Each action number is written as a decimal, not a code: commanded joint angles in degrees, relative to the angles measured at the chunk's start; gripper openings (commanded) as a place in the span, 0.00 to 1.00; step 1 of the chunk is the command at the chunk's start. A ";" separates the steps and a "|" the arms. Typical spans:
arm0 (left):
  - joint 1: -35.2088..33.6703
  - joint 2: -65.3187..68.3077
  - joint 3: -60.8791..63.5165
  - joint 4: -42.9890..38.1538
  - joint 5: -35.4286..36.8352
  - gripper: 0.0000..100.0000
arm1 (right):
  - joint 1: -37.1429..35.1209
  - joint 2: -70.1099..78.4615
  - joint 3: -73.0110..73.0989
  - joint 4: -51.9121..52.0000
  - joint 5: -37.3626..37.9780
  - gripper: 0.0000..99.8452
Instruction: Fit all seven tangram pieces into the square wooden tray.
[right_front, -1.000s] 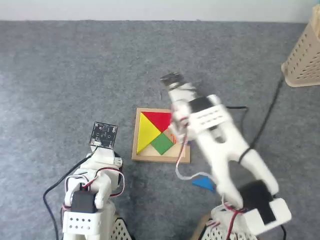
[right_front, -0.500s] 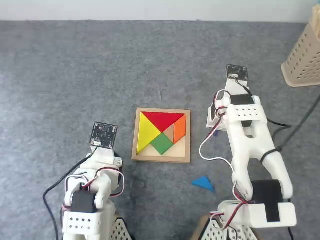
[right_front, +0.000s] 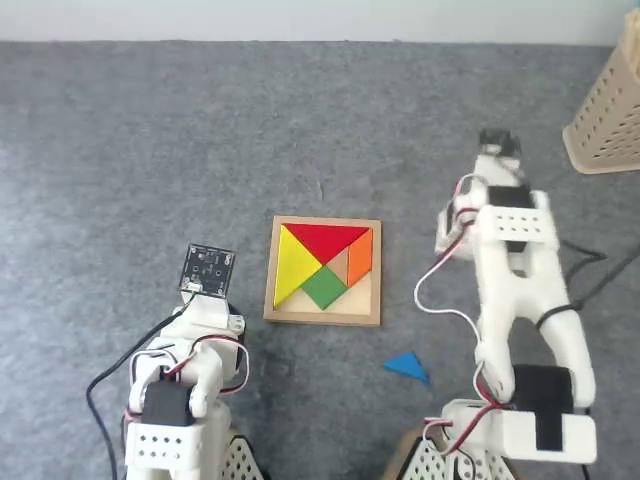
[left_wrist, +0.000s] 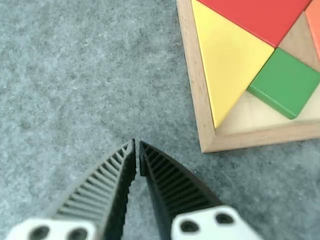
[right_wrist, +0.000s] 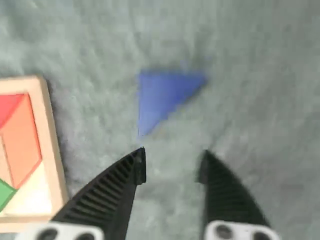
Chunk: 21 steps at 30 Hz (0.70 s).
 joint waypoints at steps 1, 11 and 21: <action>-0.26 -1.23 -1.10 0.35 0.35 0.01 | 0.75 -0.75 -7.47 -3.30 10.20 0.00; -0.26 -1.23 -1.10 0.35 0.35 0.01 | 2.42 28.26 -29.98 -3.65 13.89 0.01; -0.26 -1.23 -1.10 0.35 0.35 0.01 | 6.20 33.89 -32.44 4.44 19.16 0.01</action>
